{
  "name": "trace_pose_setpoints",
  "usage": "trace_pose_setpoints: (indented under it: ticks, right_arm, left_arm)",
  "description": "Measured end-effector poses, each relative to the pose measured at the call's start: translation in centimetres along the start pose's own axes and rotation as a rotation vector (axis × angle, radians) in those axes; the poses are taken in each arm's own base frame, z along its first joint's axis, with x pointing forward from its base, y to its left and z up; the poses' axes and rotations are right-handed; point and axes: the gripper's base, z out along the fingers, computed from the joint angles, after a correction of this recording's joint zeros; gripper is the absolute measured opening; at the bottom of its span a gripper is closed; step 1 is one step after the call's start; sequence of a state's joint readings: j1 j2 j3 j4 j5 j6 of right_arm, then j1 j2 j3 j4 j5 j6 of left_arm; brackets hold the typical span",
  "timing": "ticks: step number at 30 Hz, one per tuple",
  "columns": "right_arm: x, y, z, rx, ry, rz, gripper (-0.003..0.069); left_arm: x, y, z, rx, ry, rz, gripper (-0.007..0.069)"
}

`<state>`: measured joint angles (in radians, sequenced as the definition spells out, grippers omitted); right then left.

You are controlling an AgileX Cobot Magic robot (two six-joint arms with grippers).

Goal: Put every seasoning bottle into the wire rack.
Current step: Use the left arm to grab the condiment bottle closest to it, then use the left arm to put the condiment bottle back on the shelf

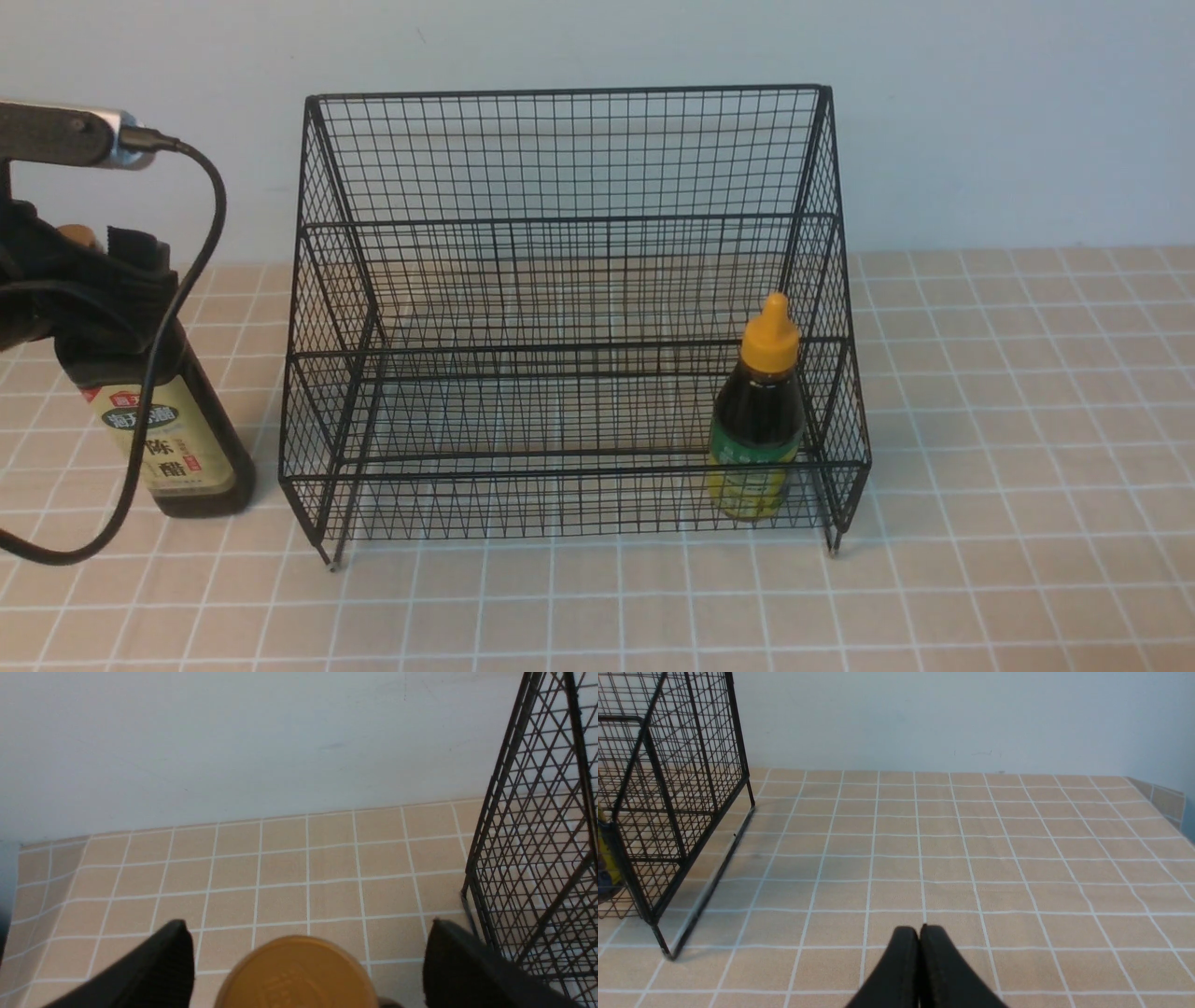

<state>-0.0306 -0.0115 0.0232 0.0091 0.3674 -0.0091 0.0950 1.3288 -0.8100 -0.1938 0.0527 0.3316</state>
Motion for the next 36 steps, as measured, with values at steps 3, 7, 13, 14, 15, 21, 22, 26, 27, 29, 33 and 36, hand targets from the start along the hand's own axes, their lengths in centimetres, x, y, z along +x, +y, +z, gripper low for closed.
trace_pose_setpoints:
  ticks: [3, 7, 13, 14, 15, 21, 22, 26, 27, 29, 33, 36]
  right_arm:
    - [0.0, 0.0, 0.0, 0.000, 0.000, 0.000, -0.0014]
    - [0.0, 0.0, 0.0, 0.000, 0.000, 0.000, -0.0014]
    - [0.0, 0.0, 0.0, 0.000, 0.000, 0.000, -0.0014]
    - [0.0, 0.0, 0.0, 0.000, 0.000, 0.000, -0.0014]
    - [0.0, 0.0, 0.0, 0.000, 0.000, 0.000, -0.0014]
    - [0.0, 0.0, 0.0, 0.000, 0.000, 0.000, -0.0014]
    - [0.0, 0.0, 0.0, 0.000, 0.000, 0.000, -0.0014]
    - [0.0, 0.0, 0.0, 0.000, 0.000, 0.000, -0.0014]
    - [0.0, 0.0, 0.0, 0.000, 0.000, 0.000, -0.0014]
    - [0.0, 0.0, 0.0, 0.000, 0.000, 0.000, -0.0014]
    - [0.0, 0.0, 0.0, 0.000, 0.000, 0.000, -0.0014]
    - [0.0, 0.0, 0.0, 0.000, 0.000, 0.000, -0.0014]
  left_arm:
    - [0.4, -0.1, 0.4, 0.005, 0.025, 0.000, 0.0454]
    - [0.2, -0.1, 0.2, 0.010, 0.024, -0.052, 0.0319]
    - [-0.4, -0.1, -1.9, 0.018, 0.010, -0.017, 0.0304]
    - [-0.7, -0.1, -2.5, 0.017, -0.008, -0.014, 0.0304]
    - [-0.9, -0.1, -2.8, 0.016, -0.015, -0.013, 0.0304]
    - [-5.5, 0.4, -7.8, 0.001, -0.207, -0.015, 0.0304]
    - [-6.3, 0.5, -8.6, 0.002, -0.237, -0.023, 0.0304]
    - [-9.4, 0.7, -11.0, 0.023, -0.325, -0.069, 0.0304]
    - [-10.1, 0.7, -11.4, 0.032, -0.342, -0.085, 0.0304]
    - [-11.2, 0.7, -12.3, 0.051, -0.372, -0.119, 0.0304]
    - [-12.7, 0.6, -13.4, 0.093, -0.423, -0.188, 0.0304]
    - [-13.1, 0.2, -13.8, 0.127, -0.441, -0.216, 0.0304]
